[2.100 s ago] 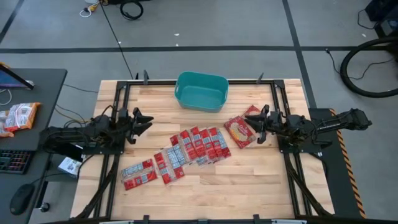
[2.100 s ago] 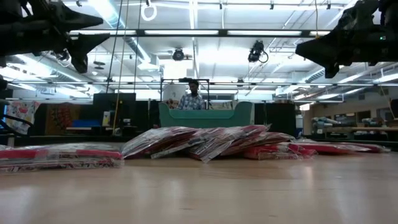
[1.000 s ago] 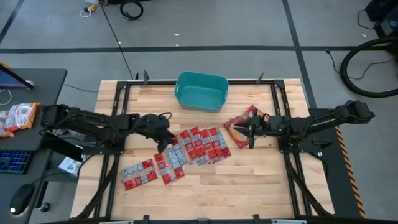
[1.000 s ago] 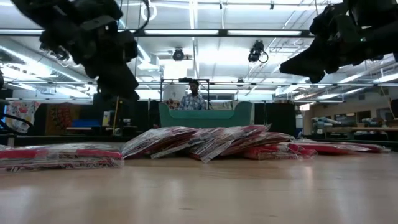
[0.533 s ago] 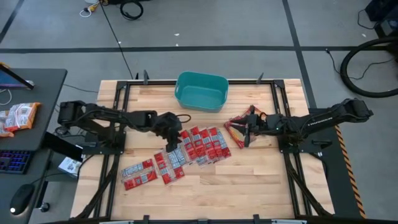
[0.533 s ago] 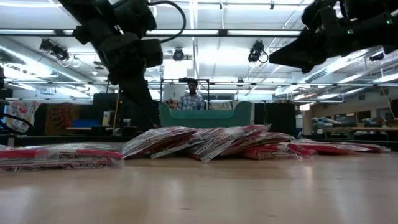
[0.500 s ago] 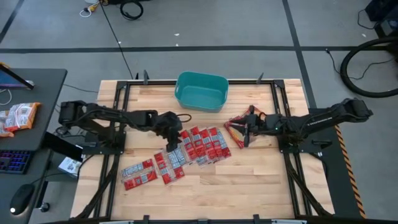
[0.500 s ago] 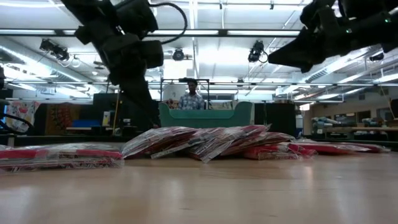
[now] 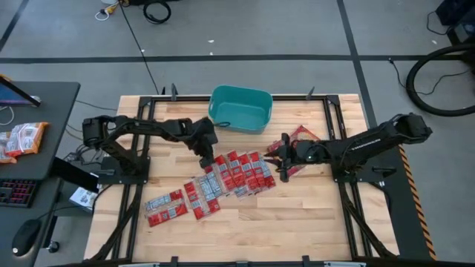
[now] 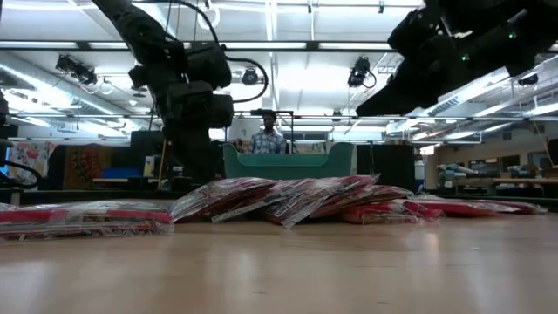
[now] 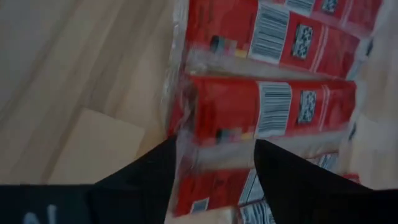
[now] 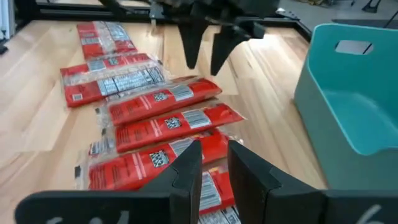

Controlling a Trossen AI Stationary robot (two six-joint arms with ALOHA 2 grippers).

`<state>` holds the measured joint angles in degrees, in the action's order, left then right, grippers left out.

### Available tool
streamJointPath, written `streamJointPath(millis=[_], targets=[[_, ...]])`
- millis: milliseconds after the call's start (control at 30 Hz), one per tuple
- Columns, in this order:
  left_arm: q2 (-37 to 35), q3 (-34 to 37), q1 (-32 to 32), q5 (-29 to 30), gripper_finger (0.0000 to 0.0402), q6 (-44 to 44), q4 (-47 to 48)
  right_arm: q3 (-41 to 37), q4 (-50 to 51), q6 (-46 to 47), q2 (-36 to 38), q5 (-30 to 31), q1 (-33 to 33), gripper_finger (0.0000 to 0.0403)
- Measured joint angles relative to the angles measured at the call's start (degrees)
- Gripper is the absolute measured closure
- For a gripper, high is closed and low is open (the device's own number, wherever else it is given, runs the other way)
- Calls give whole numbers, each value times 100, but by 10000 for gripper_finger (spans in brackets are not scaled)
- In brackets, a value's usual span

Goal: Sort popcorn bags into baskets
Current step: Put the red popcorn bag into the green bin

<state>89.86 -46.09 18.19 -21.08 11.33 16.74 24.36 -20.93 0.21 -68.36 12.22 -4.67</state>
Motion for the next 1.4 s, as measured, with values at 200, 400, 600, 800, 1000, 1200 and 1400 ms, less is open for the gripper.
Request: streamJointPath(millis=[200,400,600,800,1000,1200,1400], targets=[[269,0,329,-456,144,-453,68,-1,-578,-9,-435,-161,0,321],[681,-4,317,-910,143,-744,-89,-2,-791,-44,-568,-307,0,321],[875,-2,64,-1042,157,-756,-211,1,-886,-44,-545,-307,20,321],[896,-4,-84,-954,193,-756,-358,-2,-949,-118,-597,-305,20,321],[896,-4,-91,-912,278,-609,-418,-2,-999,-195,-579,-285,20,321],[846,-24,-107,-1034,388,-465,-361,-2,-952,-415,-574,-282,20,321],[671,-793,-110,-1061,389,-510,798,-4,-553,-793,-264,532,20,321]])
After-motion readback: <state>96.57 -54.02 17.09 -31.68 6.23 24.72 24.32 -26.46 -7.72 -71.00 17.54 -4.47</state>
